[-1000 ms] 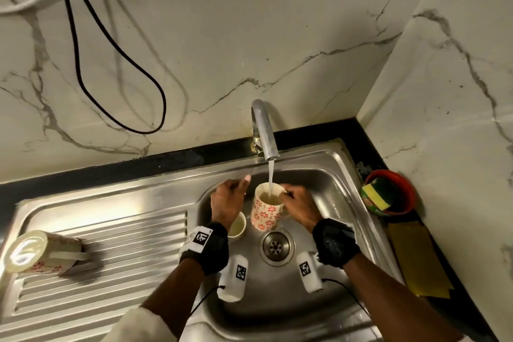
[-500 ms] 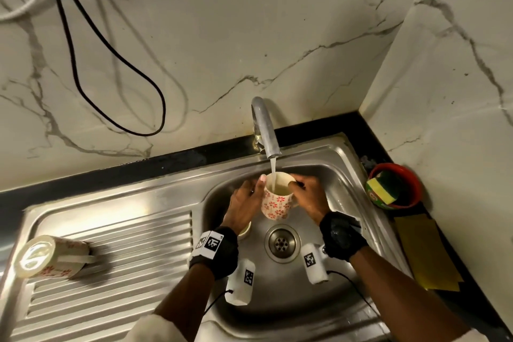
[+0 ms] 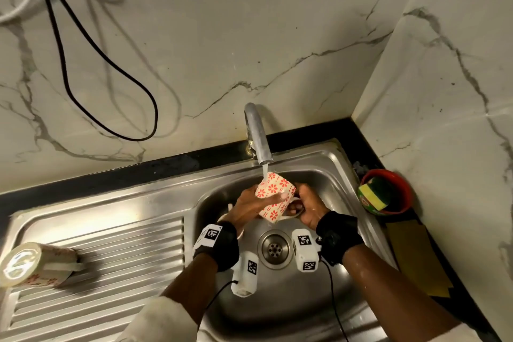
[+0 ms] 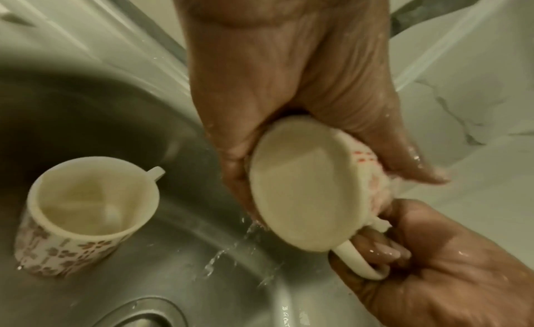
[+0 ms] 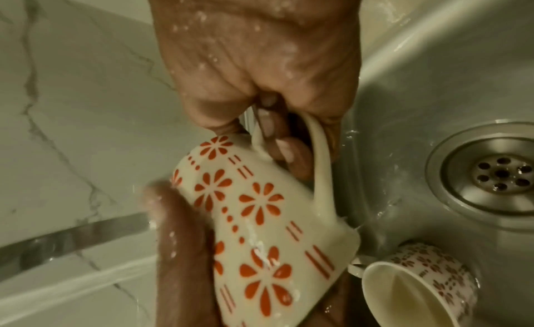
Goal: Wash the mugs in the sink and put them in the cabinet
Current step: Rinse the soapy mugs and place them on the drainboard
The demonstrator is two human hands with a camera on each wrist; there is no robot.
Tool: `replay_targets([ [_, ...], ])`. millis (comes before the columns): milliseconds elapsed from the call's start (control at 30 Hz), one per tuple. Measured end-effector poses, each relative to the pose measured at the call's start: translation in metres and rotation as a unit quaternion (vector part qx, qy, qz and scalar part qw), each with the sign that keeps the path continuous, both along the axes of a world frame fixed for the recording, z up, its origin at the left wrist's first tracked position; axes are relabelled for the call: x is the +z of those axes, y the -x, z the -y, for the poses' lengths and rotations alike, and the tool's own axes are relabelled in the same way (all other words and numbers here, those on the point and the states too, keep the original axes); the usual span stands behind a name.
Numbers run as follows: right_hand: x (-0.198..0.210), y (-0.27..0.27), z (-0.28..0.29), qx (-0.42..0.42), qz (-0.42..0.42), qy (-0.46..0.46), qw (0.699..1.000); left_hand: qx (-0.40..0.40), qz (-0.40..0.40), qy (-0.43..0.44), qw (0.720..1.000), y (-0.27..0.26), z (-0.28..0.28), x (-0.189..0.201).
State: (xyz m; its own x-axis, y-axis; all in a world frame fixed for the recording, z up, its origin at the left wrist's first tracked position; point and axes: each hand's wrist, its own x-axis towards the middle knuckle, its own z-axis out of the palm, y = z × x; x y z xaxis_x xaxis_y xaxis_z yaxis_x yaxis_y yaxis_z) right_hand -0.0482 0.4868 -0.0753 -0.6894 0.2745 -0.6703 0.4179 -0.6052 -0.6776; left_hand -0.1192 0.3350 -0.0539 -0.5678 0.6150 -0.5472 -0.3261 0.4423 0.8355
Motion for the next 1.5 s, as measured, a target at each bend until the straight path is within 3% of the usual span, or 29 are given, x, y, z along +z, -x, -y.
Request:
replay_targets([
  [133,-0.007,0.008,0.013,0.018,-0.008,0.023,1.0,0.054,0.086,-0.016,0.995,0.003,0.014,0.005],
  [233,-0.003,0.014,0.025,0.028,0.009,-0.008,1.0,0.143,0.126,-0.01,0.982,0.003,0.019,0.005],
  [333,0.006,0.02,0.036,0.008,0.018,-0.128,0.992,0.216,0.132,0.016,0.967,0.002,0.02,-0.007],
  [433,0.01,0.02,0.039,-0.009,-0.011,-0.238,0.971,0.221,0.149,-0.001,0.964,-0.002,0.015,-0.002],
  [567,0.008,0.018,0.03,0.06,-0.066,-0.393,0.915,0.169,0.186,-0.033,0.967,0.002,0.009,0.011],
  [667,0.005,0.02,0.023,0.131,-0.067,-0.454,0.879,0.172,0.183,-0.049,0.967,0.004,0.011,0.01],
  [733,0.003,0.02,0.023,0.205,-0.043,-0.506,0.837,0.188,0.156,-0.046,0.969,0.003,0.012,0.003],
  [833,0.005,0.021,0.023,0.315,0.014,-0.58,0.751,0.205,0.118,-0.046,0.97,-0.001,0.015,-0.008],
  [900,0.012,0.023,0.024,0.332,0.034,-0.553,0.763,0.22,0.12,-0.051,0.967,-0.005,0.017,-0.012],
  [1000,0.016,0.025,0.021,0.33,0.054,-0.456,0.824,0.196,0.118,-0.052,0.972,-0.009,0.019,-0.009],
  [1133,0.009,0.02,0.016,0.219,0.103,-0.375,0.895,0.145,0.077,-0.043,0.985,-0.005,0.016,0.012],
  [1200,0.004,0.019,0.022,0.203,0.109,-0.394,0.89,0.15,0.036,-0.023,0.988,0.001,0.016,0.015],
  [1367,0.011,0.012,0.019,0.244,0.084,-0.393,0.883,0.17,0.04,0.011,0.985,0.005,0.018,0.013],
  [1500,0.008,0.017,0.026,0.249,0.093,-0.495,0.827,0.176,0.028,0.038,0.983,-0.003,0.019,0.006],
])
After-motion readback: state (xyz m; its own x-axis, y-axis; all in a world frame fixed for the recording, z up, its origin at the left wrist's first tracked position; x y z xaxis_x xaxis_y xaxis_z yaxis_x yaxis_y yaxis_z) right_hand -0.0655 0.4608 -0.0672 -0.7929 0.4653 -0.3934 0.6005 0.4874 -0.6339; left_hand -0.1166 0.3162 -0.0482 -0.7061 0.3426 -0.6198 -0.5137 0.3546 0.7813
